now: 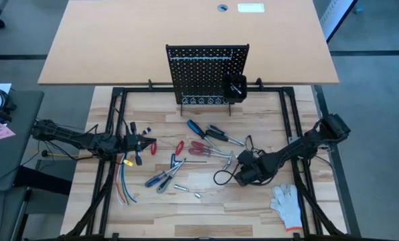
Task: Hang tools onto peg board
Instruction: Put the extension bar into the bin of the pegboard
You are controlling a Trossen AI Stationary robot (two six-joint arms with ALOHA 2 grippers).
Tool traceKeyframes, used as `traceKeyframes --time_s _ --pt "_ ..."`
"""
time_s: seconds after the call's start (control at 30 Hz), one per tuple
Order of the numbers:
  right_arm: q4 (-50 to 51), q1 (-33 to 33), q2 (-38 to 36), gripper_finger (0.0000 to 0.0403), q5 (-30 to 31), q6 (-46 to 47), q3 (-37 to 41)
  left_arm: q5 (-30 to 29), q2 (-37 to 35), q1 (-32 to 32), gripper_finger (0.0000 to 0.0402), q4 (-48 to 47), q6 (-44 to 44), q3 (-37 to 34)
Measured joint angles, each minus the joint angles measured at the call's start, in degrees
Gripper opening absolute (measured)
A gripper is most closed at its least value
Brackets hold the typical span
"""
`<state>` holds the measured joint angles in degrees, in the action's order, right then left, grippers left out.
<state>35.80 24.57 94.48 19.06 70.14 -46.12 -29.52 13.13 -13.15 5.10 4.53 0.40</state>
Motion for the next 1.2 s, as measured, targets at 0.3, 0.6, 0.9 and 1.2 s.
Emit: traceKeyframes --time_s 0.3,0.6,0.9,1.2 --pt "3.81 3.82 0.14 0.0052 10.78 -6.19 -8.11 0.0 -0.02 0.0 0.0 0.0 0.0 0.0" --pt "14.38 4.9 0.15 0.0052 36.48 -22.5 -24.17 0.0 -0.02 0.0 0.0 0.0 -0.01 0.0" --pt "29.97 -8.82 0.07 0.0052 43.46 -37.3 -46.57 -0.01 -0.01 0.0 0.0 0.0 0.0 0.0" --pt "40.77 -29.9 -0.02 0.0053 19.67 -37.64 -61.68 -0.02 -0.02 0.0 0.0 0.0 0.0 0.0"
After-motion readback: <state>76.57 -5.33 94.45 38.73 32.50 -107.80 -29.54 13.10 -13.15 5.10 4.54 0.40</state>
